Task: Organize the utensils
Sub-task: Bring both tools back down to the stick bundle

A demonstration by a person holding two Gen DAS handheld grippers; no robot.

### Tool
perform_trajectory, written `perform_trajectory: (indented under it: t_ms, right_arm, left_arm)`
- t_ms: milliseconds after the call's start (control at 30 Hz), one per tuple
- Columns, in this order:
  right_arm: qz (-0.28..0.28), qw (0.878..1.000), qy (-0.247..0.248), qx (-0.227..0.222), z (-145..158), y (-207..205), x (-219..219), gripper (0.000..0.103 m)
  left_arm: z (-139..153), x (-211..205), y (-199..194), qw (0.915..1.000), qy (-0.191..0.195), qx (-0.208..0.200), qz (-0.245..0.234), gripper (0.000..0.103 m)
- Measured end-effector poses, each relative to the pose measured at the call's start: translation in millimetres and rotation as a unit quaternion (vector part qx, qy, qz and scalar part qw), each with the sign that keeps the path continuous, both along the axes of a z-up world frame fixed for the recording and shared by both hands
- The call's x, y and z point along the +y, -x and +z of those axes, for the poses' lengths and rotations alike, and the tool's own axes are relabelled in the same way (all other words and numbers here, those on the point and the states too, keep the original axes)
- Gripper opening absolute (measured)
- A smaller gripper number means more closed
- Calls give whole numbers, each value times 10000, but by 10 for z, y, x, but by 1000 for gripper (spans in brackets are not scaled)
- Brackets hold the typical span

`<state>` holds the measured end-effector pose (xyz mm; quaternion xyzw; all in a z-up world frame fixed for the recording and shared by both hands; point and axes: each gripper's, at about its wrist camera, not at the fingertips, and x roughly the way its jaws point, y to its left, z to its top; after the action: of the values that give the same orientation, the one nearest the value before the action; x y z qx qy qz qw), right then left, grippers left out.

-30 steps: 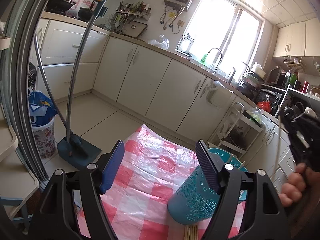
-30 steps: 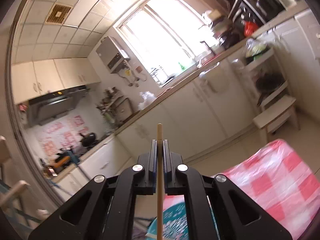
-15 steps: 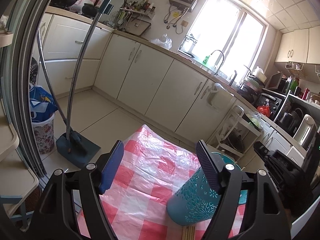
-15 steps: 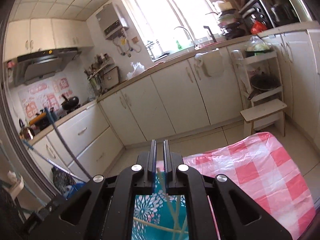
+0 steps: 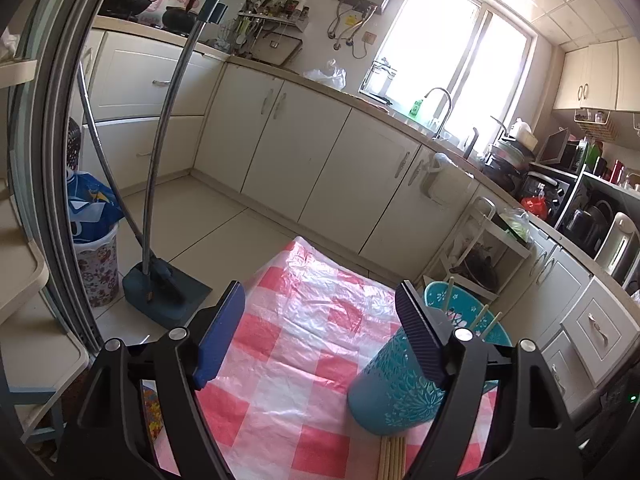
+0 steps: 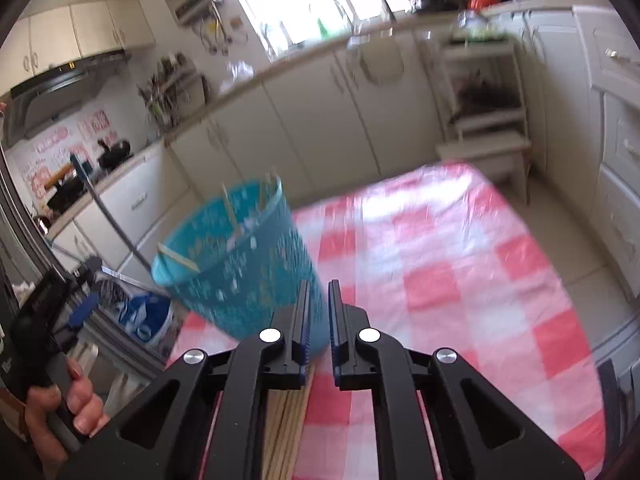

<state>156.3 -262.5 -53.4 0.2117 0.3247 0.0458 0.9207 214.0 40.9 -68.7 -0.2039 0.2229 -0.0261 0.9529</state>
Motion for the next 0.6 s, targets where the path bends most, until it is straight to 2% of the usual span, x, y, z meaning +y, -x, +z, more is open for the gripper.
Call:
perform_trajectory:
  t_ms: [200,333,500,600]
  right_arm:
    - [773,9924,532,790,-362,-38,384,9]
    - [1022,9847,620,1271,-602,-77,535,9]
    - [1178,9811,799,1313,-634,-78,656,9]
    - [1221,9780,898,1434,-703,-104,702,9]
  left_arm:
    - [-62,-42,5,9994,-303,134,-81,75]
    - [-189,-162,-82,9950,-733,620,-280,75]
    - [-523,-458,-104,9786,-1189,1321,-1040,74]
    - [-692,-622,-72,9673,-1420,1568,-1397,74]
